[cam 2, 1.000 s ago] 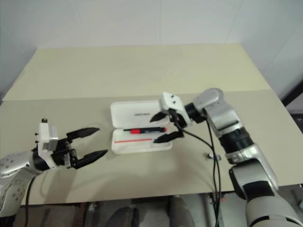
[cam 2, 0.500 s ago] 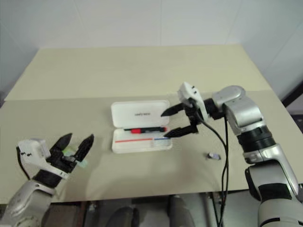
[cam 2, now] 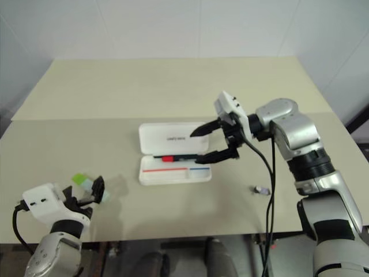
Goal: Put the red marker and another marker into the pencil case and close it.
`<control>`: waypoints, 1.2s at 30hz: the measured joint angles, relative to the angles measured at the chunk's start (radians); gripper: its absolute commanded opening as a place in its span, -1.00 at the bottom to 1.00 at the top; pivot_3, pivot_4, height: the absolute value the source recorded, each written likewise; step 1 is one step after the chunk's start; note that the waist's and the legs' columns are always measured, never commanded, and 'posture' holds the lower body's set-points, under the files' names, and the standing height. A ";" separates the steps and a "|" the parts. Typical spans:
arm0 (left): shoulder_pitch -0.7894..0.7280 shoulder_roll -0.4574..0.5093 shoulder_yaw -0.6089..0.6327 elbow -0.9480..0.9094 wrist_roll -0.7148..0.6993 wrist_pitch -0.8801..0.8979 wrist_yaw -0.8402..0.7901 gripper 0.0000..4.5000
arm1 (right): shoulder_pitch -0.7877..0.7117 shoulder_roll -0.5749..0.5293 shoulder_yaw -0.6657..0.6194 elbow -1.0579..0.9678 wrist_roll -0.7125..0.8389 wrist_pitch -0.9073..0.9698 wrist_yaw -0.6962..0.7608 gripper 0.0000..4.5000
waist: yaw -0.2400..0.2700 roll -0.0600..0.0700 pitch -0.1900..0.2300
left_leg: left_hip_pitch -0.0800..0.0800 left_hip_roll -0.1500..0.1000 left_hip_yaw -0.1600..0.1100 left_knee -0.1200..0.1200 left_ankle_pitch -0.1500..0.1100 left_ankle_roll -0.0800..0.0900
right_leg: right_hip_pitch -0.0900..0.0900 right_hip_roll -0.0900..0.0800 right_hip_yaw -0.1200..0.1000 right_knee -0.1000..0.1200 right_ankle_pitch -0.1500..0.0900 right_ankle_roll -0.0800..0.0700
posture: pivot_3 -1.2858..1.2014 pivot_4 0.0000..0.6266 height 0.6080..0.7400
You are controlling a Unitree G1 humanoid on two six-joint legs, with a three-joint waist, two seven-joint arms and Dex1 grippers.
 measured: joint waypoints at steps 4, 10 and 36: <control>-0.026 -0.002 0.007 0.006 0.004 0.076 0.034 1.00 | -0.004 -0.013 0.006 -0.013 0.014 0.004 0.000 1.00 | 0.000 0.000 0.000 | 0.000 0.000 0.000 0.000 0.000 0.000 | 0.000 0.000 0.000 0.000 0.000 0.000 | 0.03 -0.52 1.00; -0.116 -0.011 0.046 0.046 0.007 0.251 0.090 1.00 | -0.007 -0.036 0.008 -0.040 0.033 0.009 0.000 1.00 | 0.001 0.000 0.000 | -0.001 0.000 0.000 0.000 0.000 0.000 | 0.000 0.000 0.000 0.000 0.001 0.001 | 0.03 -0.52 1.00; -0.368 -0.051 0.166 0.018 0.107 0.677 0.054 -0.53 | 0.032 -0.038 -0.019 -0.113 0.050 0.034 0.000 1.00 | 0.001 0.000 0.000 | 0.000 0.000 -0.001 0.000 0.000 0.000 | 0.000 -0.001 0.000 0.000 0.001 0.002 | 0.03 -0.52 1.00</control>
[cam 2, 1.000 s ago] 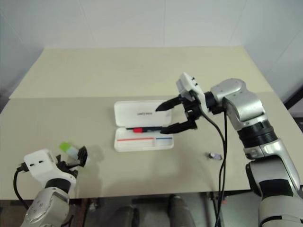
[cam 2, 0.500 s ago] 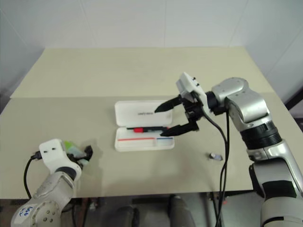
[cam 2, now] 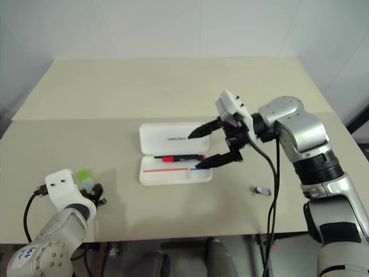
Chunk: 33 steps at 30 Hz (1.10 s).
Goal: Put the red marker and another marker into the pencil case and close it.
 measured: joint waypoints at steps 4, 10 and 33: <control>0.001 -0.006 0.004 -0.001 0.029 0.000 -0.024 -0.55 | -0.005 0.001 0.000 0.021 0.000 -0.001 0.000 1.00 | -0.001 0.000 0.000 | 0.001 0.000 0.000 0.000 0.000 0.000 | 0.000 0.000 0.001 0.000 0.000 0.000 | 0.03 -0.52 1.00; 0.002 -0.015 0.035 0.048 0.046 -0.119 -0.072 -0.55 | -0.012 0.004 0.000 0.033 -0.004 -0.010 0.001 1.00 | 0.000 0.000 0.000 | 0.001 0.000 0.001 0.000 0.001 -0.001 | 0.000 0.001 -0.001 0.001 0.000 -0.002 | 0.03 -0.52 1.00; -0.235 0.519 -0.077 0.473 -0.174 -0.722 -0.906 -0.55 | 0.305 -0.011 -0.235 -0.171 -0.018 0.009 -0.224 1.00 | 0.002 -0.002 0.000 | -0.003 0.000 0.001 -0.001 0.000 -0.001 | -0.001 0.000 -0.004 -0.004 0.001 -0.002 | 0.03 -0.52 1.00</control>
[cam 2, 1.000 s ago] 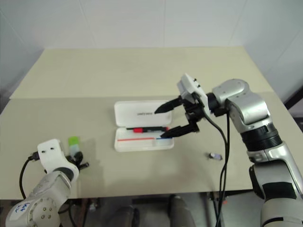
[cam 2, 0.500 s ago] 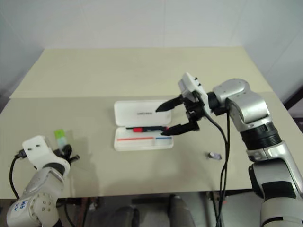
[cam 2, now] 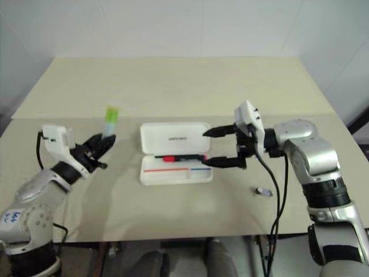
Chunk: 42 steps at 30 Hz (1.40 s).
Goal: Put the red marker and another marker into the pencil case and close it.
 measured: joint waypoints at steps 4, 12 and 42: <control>-0.059 0.052 -0.081 0.089 -0.025 -0.166 -0.248 -0.55 | 0.067 -0.019 -0.054 -0.073 0.022 0.053 -0.057 1.00 | 0.000 0.000 0.000 | 0.000 0.000 0.001 0.000 0.000 0.000 | 0.000 0.000 0.000 0.000 0.000 0.000 | 0.03 -0.52 1.00; -0.176 0.093 -0.308 0.265 -0.022 -0.281 -0.554 -0.55 | 0.201 -0.063 -0.168 -0.224 0.078 0.139 -0.162 1.00 | 0.000 0.000 0.000 | 0.000 0.000 0.002 0.001 0.000 0.001 | 0.000 0.001 0.001 0.001 0.000 0.001 | 0.03 -0.52 1.00; -0.292 0.113 -0.538 0.668 0.246 -0.581 -0.758 -0.55 | 0.440 -0.115 -0.270 -0.436 0.197 0.177 -0.238 1.00 | 0.001 0.000 0.000 | 0.000 0.000 0.001 0.002 0.001 0.002 | 0.000 0.002 0.003 0.002 0.001 0.002 | 0.03 -0.52 1.00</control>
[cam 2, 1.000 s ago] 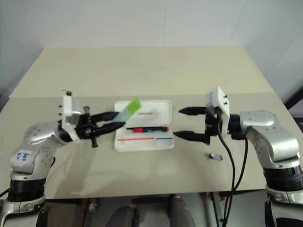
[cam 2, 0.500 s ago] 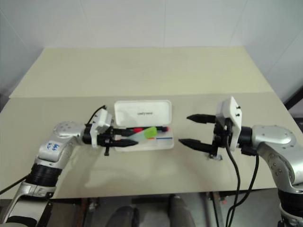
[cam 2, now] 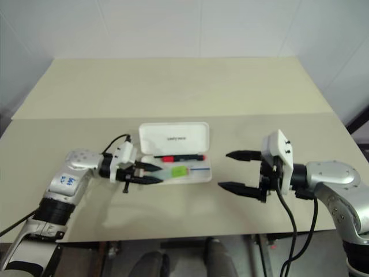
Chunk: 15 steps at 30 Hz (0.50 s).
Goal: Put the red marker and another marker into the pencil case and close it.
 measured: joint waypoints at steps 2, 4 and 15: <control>-0.003 -0.007 -0.001 0.025 0.010 -0.009 0.006 -0.55 | -0.001 0.001 0.003 -0.001 0.001 -0.001 -0.002 1.00 | 0.000 0.000 0.000 | 0.000 0.000 0.000 0.000 0.000 0.000 | 0.000 0.000 0.000 0.000 0.000 0.000 | 0.03 -0.52 1.00; -0.005 -0.012 -0.009 0.036 0.019 -0.019 0.006 -0.55 | -0.001 0.001 0.003 -0.002 0.003 -0.001 -0.005 1.00 | 0.000 0.000 0.000 | 0.000 0.000 0.000 0.000 0.000 0.000 | 0.000 0.000 0.000 0.000 0.000 0.000 | 0.03 -0.52 1.00; -0.056 -0.046 -0.032 0.116 0.059 -0.076 0.005 -0.55 | 0.000 0.002 0.003 -0.012 0.011 -0.017 -0.019 1.00 | 0.005 0.000 0.000 | 0.000 0.000 0.000 0.000 0.000 0.000 | 0.000 0.000 0.000 0.000 0.000 0.000 | 0.03 -0.52 1.00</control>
